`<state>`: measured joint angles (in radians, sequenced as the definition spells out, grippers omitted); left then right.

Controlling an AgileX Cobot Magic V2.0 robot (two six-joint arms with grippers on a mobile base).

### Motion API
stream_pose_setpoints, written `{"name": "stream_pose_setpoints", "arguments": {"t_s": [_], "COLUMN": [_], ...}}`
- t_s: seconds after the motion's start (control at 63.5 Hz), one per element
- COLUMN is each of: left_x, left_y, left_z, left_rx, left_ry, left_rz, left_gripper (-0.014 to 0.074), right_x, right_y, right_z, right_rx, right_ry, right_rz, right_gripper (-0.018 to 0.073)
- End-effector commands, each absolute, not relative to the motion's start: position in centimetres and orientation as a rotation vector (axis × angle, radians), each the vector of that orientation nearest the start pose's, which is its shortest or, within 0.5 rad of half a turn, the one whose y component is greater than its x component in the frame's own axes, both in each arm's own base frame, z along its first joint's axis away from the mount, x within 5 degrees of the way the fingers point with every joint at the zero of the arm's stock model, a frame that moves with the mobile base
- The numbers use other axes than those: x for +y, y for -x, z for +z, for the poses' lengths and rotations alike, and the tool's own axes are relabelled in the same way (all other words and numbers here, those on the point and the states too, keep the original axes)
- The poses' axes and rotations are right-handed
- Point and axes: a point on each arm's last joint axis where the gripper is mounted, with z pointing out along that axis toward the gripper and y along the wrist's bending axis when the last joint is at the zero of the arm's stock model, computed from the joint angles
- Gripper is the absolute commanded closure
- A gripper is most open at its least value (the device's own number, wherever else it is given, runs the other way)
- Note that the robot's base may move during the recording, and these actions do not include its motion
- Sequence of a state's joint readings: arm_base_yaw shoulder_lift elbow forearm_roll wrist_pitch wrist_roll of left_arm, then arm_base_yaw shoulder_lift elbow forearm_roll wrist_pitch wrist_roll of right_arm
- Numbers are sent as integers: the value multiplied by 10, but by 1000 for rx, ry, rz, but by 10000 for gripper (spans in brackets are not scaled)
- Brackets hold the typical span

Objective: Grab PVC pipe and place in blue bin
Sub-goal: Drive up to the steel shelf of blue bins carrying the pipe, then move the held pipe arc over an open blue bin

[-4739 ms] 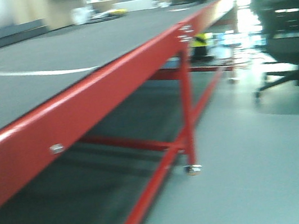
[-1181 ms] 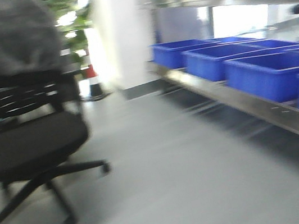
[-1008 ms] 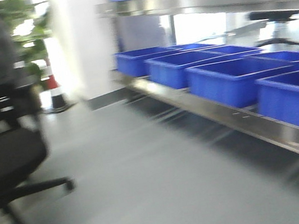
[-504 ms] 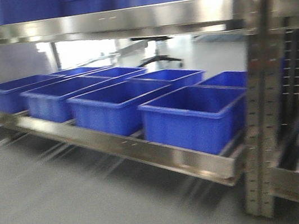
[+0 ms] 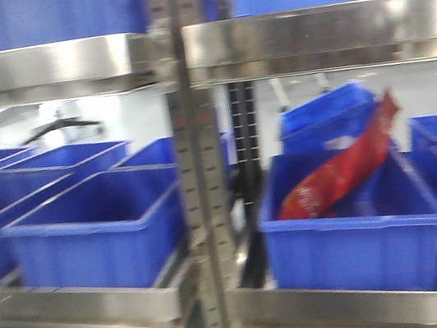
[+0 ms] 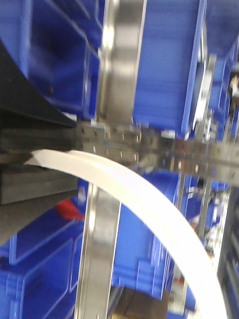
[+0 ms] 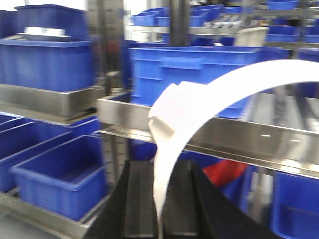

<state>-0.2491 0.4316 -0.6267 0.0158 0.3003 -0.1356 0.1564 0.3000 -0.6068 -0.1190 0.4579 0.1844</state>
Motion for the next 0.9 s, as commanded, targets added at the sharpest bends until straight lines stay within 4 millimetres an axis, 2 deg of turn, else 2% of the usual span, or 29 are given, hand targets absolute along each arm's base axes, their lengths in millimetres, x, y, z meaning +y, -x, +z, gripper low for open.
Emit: {"name": "stream_pose_setpoints", "arguments": {"t_s": [0.0, 0.882], "left_x": [-21, -21], "left_y": [-81, -81], "left_z": [370, 370], "left_rx": [1548, 1548], "left_ry": [-95, -95], "left_rz": [-301, -301], "left_gripper": [708, 708], "right_x": [4, 4], "right_y": [-55, -55], "right_z": [356, 356], "right_rx": [1606, 1606], "right_ry": [35, 35], "right_rz": [128, 128], "right_gripper": [727, 727]}}
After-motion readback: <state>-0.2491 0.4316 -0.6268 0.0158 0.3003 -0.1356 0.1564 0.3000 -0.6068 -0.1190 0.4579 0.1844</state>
